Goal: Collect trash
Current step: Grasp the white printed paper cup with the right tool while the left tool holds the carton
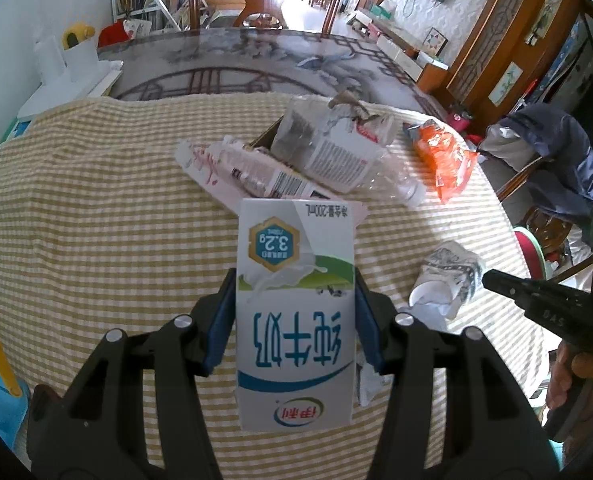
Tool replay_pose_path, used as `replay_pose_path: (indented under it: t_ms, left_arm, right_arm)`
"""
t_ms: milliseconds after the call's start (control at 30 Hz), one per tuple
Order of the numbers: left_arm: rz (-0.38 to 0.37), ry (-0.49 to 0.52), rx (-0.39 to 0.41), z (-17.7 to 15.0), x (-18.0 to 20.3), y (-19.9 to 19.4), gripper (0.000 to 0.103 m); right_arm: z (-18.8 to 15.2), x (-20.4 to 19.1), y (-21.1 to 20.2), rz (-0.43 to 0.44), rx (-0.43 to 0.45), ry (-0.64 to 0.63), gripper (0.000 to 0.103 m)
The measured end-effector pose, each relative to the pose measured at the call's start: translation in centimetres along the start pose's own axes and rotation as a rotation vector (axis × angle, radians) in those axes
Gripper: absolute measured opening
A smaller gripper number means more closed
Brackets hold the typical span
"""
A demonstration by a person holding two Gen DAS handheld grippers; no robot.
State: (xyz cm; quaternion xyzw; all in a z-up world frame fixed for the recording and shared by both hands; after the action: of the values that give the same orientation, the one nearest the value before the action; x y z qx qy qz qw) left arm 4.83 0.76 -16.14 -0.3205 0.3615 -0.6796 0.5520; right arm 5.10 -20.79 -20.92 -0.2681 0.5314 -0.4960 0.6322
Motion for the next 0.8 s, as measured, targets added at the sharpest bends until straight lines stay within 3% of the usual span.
replay_pose_path:
  t_ms: [100,167,200,300,533,800]
  left_arm:
    - [-0.001,0.002,0.002,0.2,0.3,0.1,0.051]
    - [-0.003,-0.003,0.004,0.2,0.2,0.0,0.051]
    - [-0.005,-0.005,0.004,0.2,0.3,0.1,0.051]
    - [-0.006,-0.001,0.002,0.2,0.3,0.1,0.051]
    - [-0.013,-0.003,-0.004,0.1,0.4,0.1,0.051]
    - [-0.011,-0.018,-0.017,-0.4,-0.1,0.3,0.051]
  right_arm:
    - [0.2,0.0,-0.5,0.002,0.012,0.015,0.014]
    - [0.6,0.1,-0.9,0.018,0.03,0.05,0.063]
    - [0.8,0.1,-1.2,0.025,0.046,0.065,0.07]
    - [1.5,-0.3,-1.2,0.005,0.049,0.044,0.075]
    - [1.0,-2.4,1.5,-0.016,-0.046,-0.072,0.088]
    - [0.6,-3.8,4.7,-0.127,-0.066,-0.226,0.097]
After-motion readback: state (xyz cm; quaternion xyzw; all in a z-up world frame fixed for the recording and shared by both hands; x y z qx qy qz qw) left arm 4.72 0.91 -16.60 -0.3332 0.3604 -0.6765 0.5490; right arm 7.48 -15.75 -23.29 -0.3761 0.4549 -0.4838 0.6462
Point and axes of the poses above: each gripper's, at about its wrist camera, not at the fingertips, and y roughly the way its jaws point, x to its right, z to its top, the point moved 5 cm from there along y, roughly the way its jaws point, and after that the axes turned 15 degrees about y, right-handed, at the moved point
